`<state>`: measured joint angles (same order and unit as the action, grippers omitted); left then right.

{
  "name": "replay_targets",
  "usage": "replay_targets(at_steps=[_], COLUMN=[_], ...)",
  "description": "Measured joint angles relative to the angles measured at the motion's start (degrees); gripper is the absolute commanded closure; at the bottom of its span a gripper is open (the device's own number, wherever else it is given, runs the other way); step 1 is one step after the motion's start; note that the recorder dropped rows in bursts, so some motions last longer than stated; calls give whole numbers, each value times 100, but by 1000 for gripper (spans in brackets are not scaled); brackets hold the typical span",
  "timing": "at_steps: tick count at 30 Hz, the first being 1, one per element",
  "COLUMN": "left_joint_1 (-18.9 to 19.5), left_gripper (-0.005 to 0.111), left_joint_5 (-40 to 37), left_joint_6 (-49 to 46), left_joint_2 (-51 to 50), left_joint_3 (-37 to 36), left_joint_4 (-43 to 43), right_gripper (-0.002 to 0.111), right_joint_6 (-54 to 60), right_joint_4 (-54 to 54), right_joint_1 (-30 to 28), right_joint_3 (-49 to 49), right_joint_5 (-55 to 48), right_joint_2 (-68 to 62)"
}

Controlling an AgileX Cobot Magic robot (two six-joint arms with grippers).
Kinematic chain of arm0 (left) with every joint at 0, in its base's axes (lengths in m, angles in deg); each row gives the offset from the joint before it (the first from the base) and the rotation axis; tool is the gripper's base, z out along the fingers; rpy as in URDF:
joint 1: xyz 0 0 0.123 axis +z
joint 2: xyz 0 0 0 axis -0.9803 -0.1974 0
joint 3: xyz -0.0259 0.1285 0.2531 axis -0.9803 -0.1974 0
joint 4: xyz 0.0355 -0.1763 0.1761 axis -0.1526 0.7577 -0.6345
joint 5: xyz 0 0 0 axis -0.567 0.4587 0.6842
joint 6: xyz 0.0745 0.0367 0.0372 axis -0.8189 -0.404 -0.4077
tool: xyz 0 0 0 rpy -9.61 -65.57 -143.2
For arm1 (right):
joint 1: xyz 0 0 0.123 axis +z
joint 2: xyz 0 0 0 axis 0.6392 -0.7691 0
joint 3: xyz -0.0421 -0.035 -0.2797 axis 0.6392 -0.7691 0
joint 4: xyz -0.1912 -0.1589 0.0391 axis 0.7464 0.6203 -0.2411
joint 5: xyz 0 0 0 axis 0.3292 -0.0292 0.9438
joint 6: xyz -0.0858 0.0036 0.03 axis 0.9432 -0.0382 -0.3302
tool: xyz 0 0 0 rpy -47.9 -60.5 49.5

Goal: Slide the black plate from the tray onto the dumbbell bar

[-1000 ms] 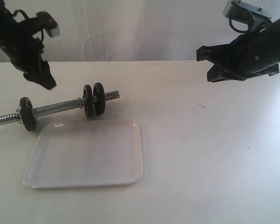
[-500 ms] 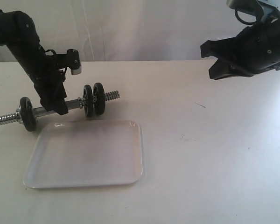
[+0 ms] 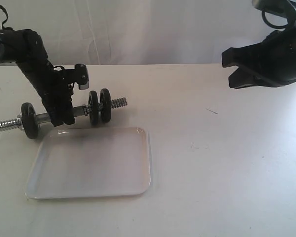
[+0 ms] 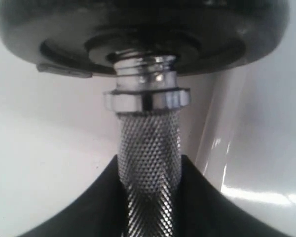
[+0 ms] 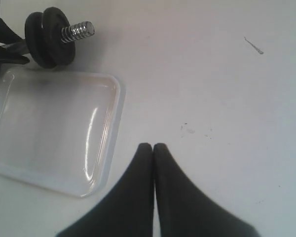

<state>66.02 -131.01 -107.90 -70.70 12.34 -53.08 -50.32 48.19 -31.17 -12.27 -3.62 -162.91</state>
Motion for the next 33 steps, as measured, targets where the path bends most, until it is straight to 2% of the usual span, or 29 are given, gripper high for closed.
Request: replay_targets(at_steps=[5,13,19,21,23,26,28,33], left_joint_1=[-91,-662,-711,-711,-711,-711,-711,-733], left_gripper=[107,107,107,102,91,60,52,51], left_joint_5=[-94,419,316,228,170,133,80,100], left_joint_6=[-368,-703,-646,-630,-615,-591,-576,-551], left_joint_2=[-56,-232,-242,-242,-242,-242,-207,-33], left_joint_3=[137,455,469,481,493,493,518,580], left_joint_4=[-65,35,79,125,127,151,318,497], right_gripper=[108,108,108,108,108,108,108,108], right_joint_6=[0,0,0,0,0,0,0,0], right_joint_4=[0,0,0,0,0,0,0,0], right_joint_1=[0,0,0,0,0,0,0,0], right_joint_3=[-69,-127,-127,-127,-127,-127,-127,-127], right_joint_5=[11,-15,-15,-15,-15,-15,-5,30], right_joint_2=[178,230,230,230,230,230,230,230])
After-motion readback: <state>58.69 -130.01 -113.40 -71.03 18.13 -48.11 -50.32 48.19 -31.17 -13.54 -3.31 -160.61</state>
